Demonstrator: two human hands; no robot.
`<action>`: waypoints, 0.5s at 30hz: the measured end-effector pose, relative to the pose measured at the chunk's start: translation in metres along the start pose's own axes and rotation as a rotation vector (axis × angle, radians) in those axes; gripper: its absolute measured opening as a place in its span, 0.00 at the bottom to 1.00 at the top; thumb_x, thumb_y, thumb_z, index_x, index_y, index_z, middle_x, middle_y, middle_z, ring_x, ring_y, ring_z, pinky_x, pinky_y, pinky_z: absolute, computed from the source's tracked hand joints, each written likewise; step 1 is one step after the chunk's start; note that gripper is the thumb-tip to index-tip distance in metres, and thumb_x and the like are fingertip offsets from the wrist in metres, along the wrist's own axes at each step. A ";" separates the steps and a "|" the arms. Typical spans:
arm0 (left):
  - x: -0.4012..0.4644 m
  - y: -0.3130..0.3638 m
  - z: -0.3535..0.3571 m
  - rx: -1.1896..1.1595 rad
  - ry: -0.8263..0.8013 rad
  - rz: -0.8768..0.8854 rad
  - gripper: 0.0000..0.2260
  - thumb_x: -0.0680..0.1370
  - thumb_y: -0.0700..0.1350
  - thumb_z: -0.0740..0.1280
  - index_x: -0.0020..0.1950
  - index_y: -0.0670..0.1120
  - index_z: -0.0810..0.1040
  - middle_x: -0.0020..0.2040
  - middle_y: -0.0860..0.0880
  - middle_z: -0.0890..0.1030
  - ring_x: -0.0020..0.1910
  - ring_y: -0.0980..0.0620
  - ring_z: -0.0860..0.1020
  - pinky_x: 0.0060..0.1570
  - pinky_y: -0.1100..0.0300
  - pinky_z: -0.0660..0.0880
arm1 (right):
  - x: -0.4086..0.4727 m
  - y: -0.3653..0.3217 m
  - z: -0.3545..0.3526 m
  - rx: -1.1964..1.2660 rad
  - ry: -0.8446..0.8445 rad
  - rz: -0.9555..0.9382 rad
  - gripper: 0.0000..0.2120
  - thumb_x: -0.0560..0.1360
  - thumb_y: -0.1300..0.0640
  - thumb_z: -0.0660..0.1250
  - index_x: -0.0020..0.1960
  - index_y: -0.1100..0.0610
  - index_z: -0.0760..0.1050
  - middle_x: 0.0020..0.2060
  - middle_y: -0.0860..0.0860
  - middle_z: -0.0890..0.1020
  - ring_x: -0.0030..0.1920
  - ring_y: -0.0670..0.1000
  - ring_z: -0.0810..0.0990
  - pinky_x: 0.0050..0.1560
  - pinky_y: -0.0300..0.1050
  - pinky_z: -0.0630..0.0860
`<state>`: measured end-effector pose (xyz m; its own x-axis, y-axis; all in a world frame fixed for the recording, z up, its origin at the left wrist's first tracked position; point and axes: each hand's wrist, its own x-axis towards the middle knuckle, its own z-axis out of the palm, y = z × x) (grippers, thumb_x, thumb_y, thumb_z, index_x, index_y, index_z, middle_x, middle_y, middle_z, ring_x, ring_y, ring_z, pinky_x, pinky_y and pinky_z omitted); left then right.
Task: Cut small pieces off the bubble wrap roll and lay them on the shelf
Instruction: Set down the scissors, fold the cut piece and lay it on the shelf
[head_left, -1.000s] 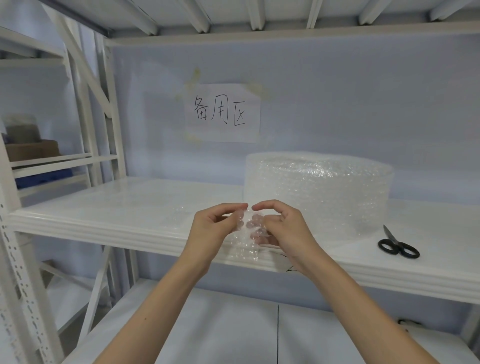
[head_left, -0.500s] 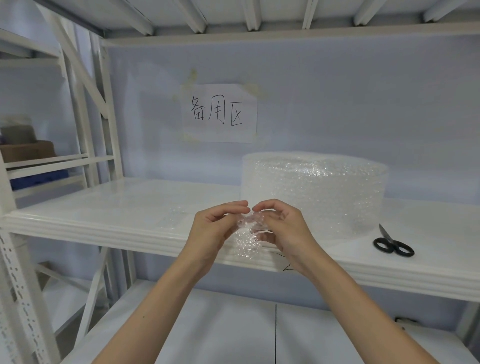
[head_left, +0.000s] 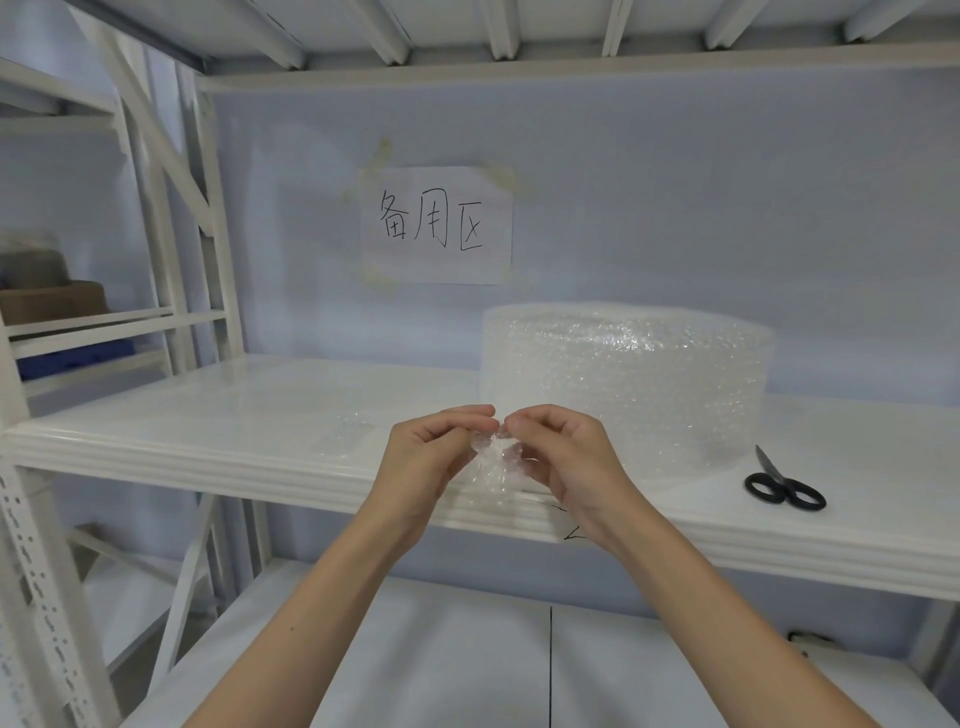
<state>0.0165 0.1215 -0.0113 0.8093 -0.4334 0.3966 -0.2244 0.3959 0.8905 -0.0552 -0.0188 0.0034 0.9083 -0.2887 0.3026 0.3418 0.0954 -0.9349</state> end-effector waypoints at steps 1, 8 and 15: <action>-0.001 0.000 0.000 -0.014 -0.004 -0.007 0.16 0.76 0.30 0.62 0.39 0.43 0.87 0.53 0.47 0.86 0.53 0.51 0.82 0.55 0.57 0.77 | 0.000 0.001 0.000 -0.010 0.007 -0.004 0.01 0.73 0.66 0.70 0.44 0.63 0.80 0.36 0.55 0.82 0.31 0.50 0.79 0.36 0.39 0.78; -0.002 0.002 -0.006 -0.006 0.000 -0.164 0.10 0.78 0.43 0.67 0.59 0.47 0.81 0.50 0.45 0.84 0.41 0.48 0.82 0.47 0.56 0.80 | 0.014 0.006 0.000 -0.067 0.108 -0.043 0.07 0.73 0.69 0.70 0.49 0.61 0.77 0.34 0.55 0.80 0.29 0.50 0.79 0.39 0.42 0.80; -0.008 0.000 -0.038 0.223 0.048 -0.246 0.07 0.76 0.40 0.71 0.48 0.36 0.84 0.38 0.45 0.82 0.34 0.53 0.80 0.40 0.63 0.80 | 0.035 0.014 0.012 -0.226 0.080 -0.060 0.05 0.74 0.68 0.68 0.47 0.61 0.77 0.38 0.57 0.78 0.31 0.50 0.79 0.37 0.41 0.80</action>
<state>0.0312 0.1557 -0.0229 0.8775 -0.4531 0.1570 -0.1278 0.0948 0.9873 -0.0153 -0.0159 0.0031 0.8629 -0.3633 0.3514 0.3236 -0.1369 -0.9362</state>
